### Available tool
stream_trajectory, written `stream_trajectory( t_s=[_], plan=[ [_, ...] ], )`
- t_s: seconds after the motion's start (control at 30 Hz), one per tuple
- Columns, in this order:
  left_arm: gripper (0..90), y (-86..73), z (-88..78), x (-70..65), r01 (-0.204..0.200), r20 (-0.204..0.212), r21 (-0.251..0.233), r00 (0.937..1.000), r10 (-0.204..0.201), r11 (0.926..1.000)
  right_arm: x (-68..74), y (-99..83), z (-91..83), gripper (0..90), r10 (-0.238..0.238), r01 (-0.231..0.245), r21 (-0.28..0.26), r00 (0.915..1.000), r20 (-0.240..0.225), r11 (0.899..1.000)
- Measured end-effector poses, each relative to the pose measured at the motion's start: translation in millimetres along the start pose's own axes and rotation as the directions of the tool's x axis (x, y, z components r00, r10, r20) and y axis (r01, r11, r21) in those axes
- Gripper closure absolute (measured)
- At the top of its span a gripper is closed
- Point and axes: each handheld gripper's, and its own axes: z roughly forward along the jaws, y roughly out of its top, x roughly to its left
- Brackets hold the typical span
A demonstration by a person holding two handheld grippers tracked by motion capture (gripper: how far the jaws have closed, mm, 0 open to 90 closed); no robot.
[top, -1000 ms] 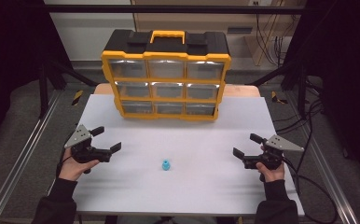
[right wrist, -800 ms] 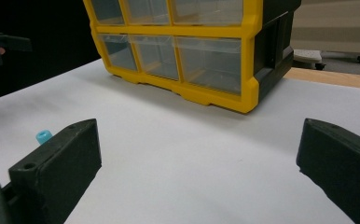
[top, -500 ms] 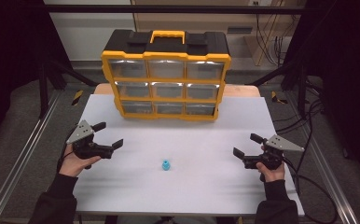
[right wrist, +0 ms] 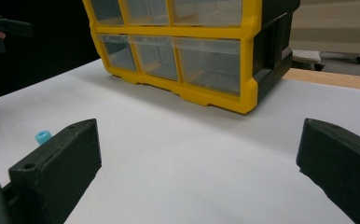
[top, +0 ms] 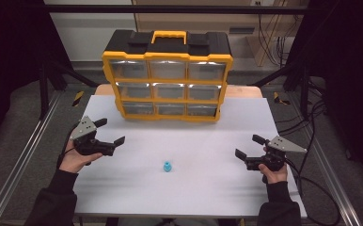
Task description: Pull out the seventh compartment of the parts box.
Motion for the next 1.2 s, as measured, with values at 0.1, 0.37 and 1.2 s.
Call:
stream_trajectory(
  t_s=[0.1, 0.37, 1.2],
  plan=[
    [0.0, 5.0, 1.4, 1.7, -0.022, -0.003, 0.01, 0.9998, 0.022, 0.9997, -0.4, 0.1, -0.1, 0.3, -0.005, 0.005, -0.003, 1.0, -0.002, 1.0],
    [0.0, 12.3, 5.2, 3.5, -0.066, -0.001, 0.033, 0.9978, 0.066, 0.9973, -0.6, 0.5, -0.3, 0.3, -0.003, 0.003, -0.004, 1.0, -0.003, 1.0],
    [0.0, 30.1, 21.3, 4.4, -0.212, -0.019, 0.12, 0.9762, 0.216, 0.9699, -0.7, 1.1, -1.1, 0.3, 0.002, -0.002, -0.003, 1.0, -0.001, 1.0]
  ],
)
